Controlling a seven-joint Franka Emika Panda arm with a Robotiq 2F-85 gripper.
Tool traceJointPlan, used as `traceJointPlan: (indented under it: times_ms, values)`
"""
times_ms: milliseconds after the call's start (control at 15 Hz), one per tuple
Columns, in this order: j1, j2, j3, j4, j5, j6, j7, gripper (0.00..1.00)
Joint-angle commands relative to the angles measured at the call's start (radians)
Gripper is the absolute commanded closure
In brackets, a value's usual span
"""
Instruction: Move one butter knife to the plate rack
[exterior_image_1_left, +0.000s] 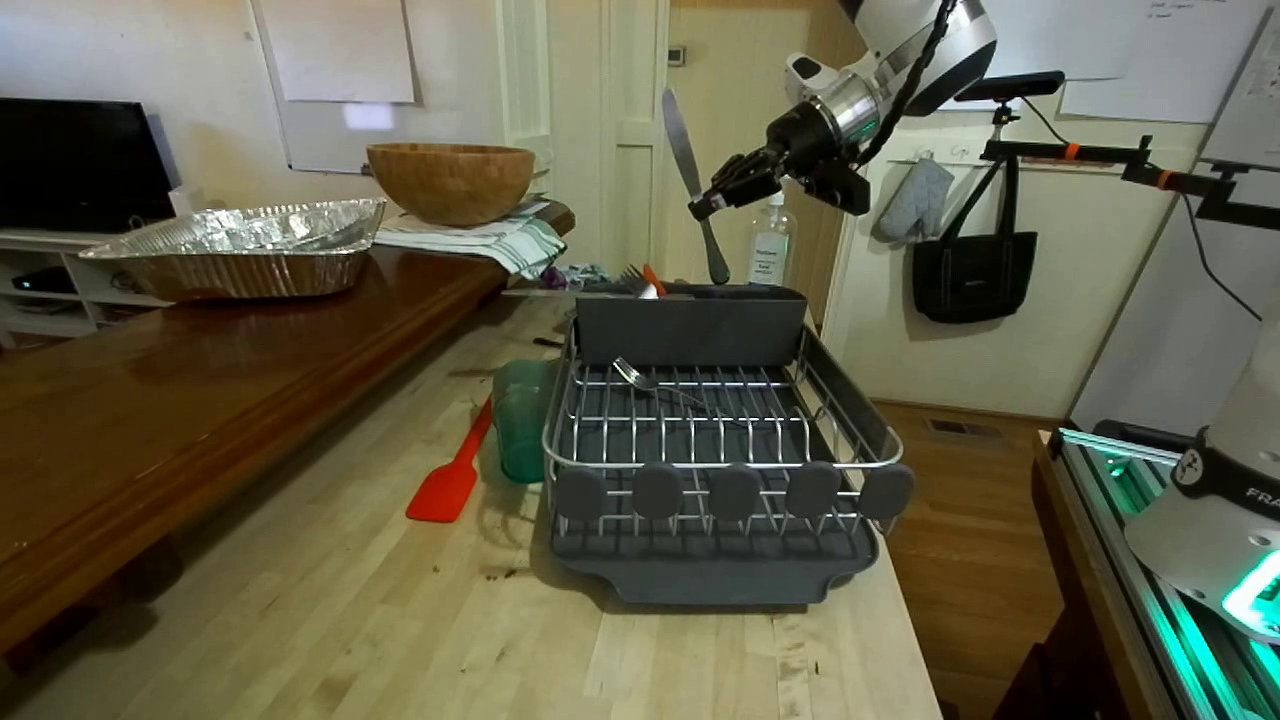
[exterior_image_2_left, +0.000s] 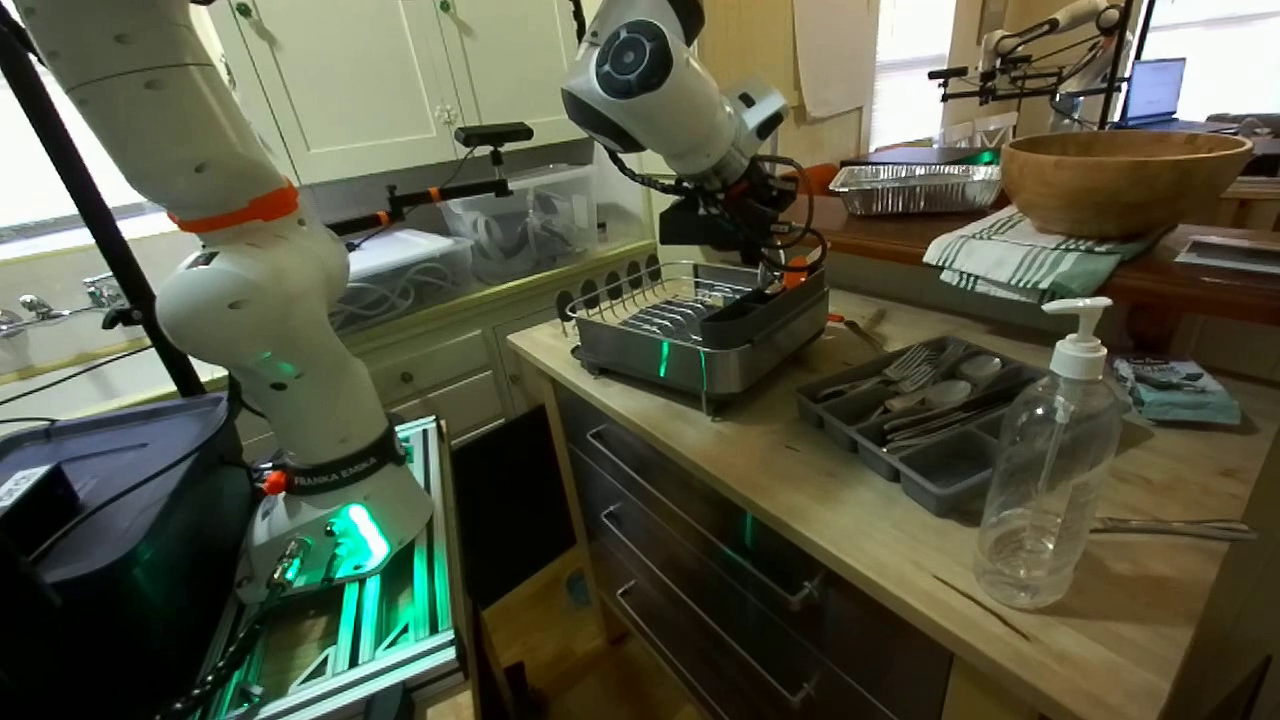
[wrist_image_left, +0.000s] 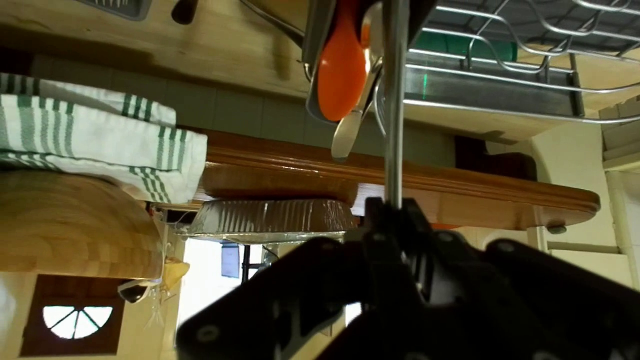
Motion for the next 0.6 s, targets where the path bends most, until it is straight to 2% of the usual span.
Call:
traceJointPlan:
  times_ms: [0,533]
  values:
    - [0.029,0.018,-0.029,0.000,-0.043,0.008,0.054,0.97]
    - [0.040,0.076,-0.041,0.002,-0.150,0.037,0.200,0.97]
